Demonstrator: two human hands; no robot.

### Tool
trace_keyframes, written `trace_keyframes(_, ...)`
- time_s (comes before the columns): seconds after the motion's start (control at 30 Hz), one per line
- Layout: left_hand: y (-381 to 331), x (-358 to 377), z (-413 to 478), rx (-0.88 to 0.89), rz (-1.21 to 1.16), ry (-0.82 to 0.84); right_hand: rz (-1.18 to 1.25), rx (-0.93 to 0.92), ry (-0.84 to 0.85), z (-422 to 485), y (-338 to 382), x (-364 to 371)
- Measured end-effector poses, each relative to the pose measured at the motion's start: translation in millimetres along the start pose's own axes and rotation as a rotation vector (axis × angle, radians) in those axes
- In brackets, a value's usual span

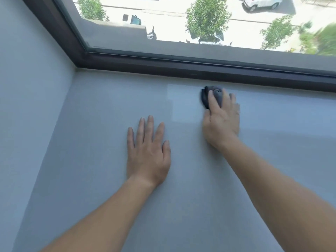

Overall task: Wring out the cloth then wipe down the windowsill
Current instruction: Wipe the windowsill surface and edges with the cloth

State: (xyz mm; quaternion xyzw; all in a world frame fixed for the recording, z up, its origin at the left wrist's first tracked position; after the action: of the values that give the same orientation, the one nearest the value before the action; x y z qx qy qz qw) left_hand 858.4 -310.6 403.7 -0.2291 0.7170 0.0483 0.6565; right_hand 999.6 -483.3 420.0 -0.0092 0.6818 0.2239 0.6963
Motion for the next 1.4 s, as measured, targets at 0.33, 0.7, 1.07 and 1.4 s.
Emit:
trace_keyframes(0.33,1,1,0,0.018,0.007,0.022,-0.031,0.061,-0.024,11,-33,-6)
trace_keyframes(0.7,-1,2,-1,0.028,0.018,-0.018,-0.05,-0.162,0.075,28,-25,1)
trace_keyframes(1.07,-5,1,0,0.015,0.054,-0.009,0.016,-0.188,0.024,-20,-54,-12)
trace_keyframes(1.4,-14,0,-2,0.009,0.035,-0.023,0.041,0.224,-0.12,-31,-124,-42)
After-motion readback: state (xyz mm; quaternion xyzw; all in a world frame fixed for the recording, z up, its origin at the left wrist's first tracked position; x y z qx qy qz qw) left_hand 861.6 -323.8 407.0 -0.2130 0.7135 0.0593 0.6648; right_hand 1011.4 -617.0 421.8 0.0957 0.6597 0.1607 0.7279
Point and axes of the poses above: each hand's wrist, its own z-axis towards the middle knuckle, its own x-axis out of the palm, y = z × x, the point moved 7 cm from there along z, towards the middle knuckle, and after that the axes turned 8 degrees about -x, right-handed, at the moved point
